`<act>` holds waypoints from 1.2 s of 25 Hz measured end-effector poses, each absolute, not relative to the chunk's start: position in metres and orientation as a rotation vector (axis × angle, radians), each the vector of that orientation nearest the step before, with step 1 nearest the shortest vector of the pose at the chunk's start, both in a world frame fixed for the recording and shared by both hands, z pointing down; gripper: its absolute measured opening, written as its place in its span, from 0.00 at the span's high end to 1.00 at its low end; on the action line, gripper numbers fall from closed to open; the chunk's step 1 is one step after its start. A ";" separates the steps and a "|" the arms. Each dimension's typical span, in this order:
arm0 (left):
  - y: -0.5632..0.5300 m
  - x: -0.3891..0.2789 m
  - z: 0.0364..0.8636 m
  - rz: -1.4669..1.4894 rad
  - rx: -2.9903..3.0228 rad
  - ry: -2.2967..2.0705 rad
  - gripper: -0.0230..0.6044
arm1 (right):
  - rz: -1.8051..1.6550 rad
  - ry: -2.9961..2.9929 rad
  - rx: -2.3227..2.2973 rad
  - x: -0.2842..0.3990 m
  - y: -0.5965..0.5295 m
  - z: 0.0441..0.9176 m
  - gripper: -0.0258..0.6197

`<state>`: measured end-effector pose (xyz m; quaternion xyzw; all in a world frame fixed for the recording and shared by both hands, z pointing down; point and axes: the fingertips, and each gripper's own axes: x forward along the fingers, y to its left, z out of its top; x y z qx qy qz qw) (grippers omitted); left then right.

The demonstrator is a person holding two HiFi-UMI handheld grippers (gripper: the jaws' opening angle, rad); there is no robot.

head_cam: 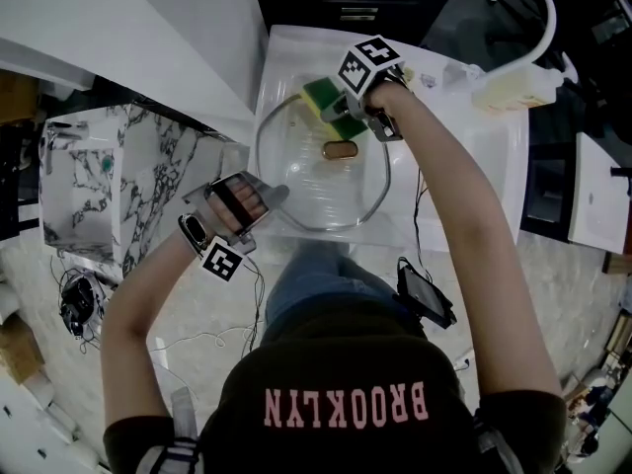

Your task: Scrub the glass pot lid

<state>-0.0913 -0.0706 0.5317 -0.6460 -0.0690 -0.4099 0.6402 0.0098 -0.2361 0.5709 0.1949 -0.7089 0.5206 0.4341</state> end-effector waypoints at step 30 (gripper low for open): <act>-0.071 -0.090 0.530 -0.987 -1.458 -0.171 0.77 | 1.527 -1.652 0.677 0.154 -0.140 0.624 0.53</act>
